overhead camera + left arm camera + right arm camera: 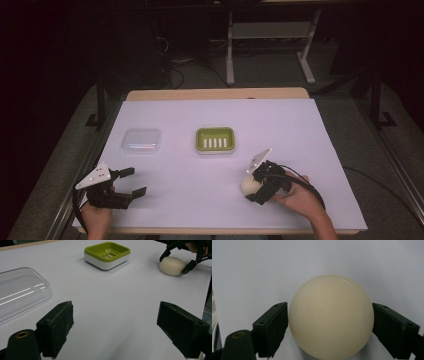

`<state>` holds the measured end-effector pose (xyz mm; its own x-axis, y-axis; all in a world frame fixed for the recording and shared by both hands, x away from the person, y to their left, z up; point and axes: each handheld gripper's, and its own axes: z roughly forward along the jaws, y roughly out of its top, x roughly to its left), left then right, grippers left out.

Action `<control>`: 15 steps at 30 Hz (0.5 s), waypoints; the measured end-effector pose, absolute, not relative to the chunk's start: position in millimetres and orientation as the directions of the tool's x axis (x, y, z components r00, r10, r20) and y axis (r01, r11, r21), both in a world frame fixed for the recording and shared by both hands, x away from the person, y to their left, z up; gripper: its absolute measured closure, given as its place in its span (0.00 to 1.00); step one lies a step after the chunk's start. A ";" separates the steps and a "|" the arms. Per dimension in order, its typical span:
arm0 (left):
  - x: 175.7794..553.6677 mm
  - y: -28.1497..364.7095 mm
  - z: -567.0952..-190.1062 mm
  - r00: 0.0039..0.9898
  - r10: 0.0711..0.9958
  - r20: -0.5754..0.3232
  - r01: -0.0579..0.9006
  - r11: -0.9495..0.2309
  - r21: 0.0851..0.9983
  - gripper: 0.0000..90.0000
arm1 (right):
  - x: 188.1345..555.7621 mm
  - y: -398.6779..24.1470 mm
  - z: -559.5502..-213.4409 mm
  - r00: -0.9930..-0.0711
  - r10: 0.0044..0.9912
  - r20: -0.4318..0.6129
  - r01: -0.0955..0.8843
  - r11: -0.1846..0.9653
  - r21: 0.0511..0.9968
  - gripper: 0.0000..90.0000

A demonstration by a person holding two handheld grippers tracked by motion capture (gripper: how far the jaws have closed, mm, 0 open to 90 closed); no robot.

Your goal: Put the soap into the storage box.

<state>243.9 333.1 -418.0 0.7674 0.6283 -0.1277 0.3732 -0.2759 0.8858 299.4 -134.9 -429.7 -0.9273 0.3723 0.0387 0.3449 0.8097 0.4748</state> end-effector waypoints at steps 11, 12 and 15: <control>243.9 333.0 -417.7 0.769 0.628 -0.124 0.372 -0.281 0.885 0.15 | 298.1 -133.8 -429.8 -0.928 0.371 0.025 0.338 0.815 0.470 0.21; 243.9 333.0 -417.8 0.768 0.628 -0.124 0.372 -0.280 0.885 0.15 | 298.2 -133.5 -430.3 -0.929 0.370 0.026 0.338 0.817 0.467 0.22; 243.9 333.0 -417.9 0.769 0.627 -0.124 0.372 -0.280 0.885 0.15 | 298.5 -133.6 -431.1 -0.929 0.371 0.017 0.337 0.821 0.460 0.23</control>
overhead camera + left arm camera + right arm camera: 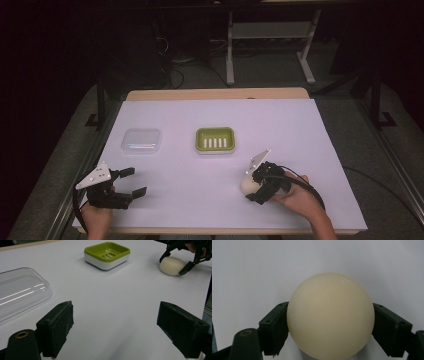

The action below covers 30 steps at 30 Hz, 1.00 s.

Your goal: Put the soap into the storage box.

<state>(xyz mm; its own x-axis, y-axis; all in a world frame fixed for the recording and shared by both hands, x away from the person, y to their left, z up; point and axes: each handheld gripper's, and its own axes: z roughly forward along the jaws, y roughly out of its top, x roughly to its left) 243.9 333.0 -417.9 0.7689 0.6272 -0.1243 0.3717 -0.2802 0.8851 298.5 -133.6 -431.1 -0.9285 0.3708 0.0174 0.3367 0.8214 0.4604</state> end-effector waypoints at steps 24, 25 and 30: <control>243.5 333.4 -417.9 0.763 0.633 -0.131 0.377 -0.271 0.886 0.15 | 298.5 -132.3 -427.8 -0.936 0.351 0.020 0.323 0.835 0.447 0.27; 243.6 333.8 -418.0 0.764 0.632 -0.129 0.376 -0.274 0.885 0.15 | 298.8 -132.7 -427.0 -0.934 0.355 0.030 0.330 0.830 0.449 0.27; 243.5 334.5 -417.8 0.761 0.635 -0.129 0.375 -0.269 0.887 0.15 | 300.7 -132.9 -421.2 -0.936 0.350 0.039 0.325 0.817 0.476 0.27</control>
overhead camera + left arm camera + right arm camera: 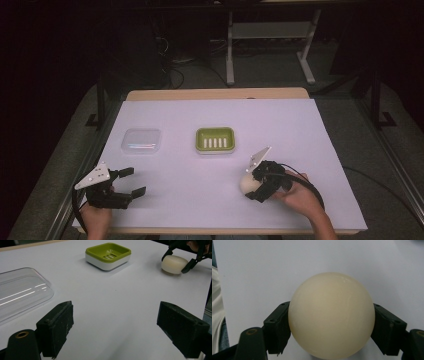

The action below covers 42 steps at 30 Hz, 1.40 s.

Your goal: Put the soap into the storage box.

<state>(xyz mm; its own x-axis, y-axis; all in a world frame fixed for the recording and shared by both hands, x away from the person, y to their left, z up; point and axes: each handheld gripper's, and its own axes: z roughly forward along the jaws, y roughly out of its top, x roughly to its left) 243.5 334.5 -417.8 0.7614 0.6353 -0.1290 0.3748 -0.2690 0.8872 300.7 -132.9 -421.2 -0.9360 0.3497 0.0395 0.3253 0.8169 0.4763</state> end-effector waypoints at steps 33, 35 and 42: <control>242.3 335.7 -417.0 0.760 0.637 -0.132 0.374 -0.262 0.890 0.15 | 326.8 -123.9 -398.2 -0.940 0.323 0.108 0.329 0.778 0.535 0.27; 242.4 336.1 -417.0 0.759 0.638 -0.132 0.375 -0.263 0.889 0.15 | 329.0 -122.5 -398.8 -0.942 0.318 0.109 0.326 0.783 0.529 0.27; 242.4 336.7 -416.9 0.757 0.639 -0.132 0.373 -0.258 0.891 0.15 | 336.1 -117.3 -394.0 -0.944 0.312 0.109 0.320 0.785 0.531 0.27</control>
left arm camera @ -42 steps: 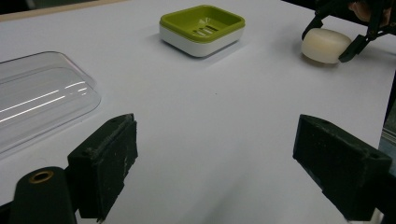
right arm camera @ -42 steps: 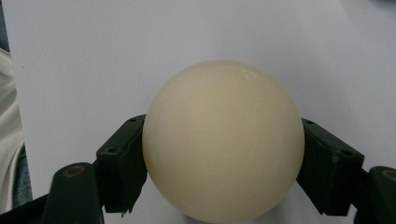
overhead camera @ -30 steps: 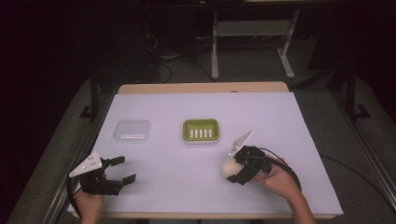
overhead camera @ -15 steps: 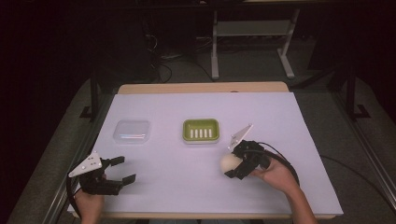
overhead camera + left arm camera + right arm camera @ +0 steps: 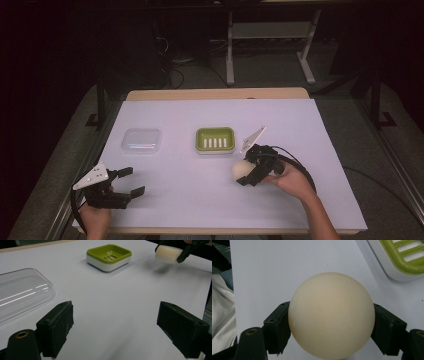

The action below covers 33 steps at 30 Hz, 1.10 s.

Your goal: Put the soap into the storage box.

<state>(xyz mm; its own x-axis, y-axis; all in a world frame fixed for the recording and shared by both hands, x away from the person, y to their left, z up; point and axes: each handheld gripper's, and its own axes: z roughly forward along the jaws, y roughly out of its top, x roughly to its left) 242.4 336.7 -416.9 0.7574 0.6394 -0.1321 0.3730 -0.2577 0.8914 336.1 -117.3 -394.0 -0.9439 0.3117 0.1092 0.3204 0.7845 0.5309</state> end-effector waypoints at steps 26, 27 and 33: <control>242.6 337.0 -416.4 0.759 0.637 -0.135 0.373 -0.255 0.892 0.15 | 357.6 -96.0 -371.9 -0.952 0.285 0.110 0.299 0.793 0.531 0.27; 242.6 337.1 -416.5 0.758 0.638 -0.137 0.375 -0.254 0.892 0.15 | 359.3 -94.7 -369.8 -0.953 0.283 0.113 0.298 0.790 0.535 0.27; 242.9 336.7 -416.6 0.760 0.636 -0.135 0.372 -0.256 0.892 0.15 | 364.4 -91.3 -364.3 -0.953 0.276 0.122 0.296 0.780 0.551 0.27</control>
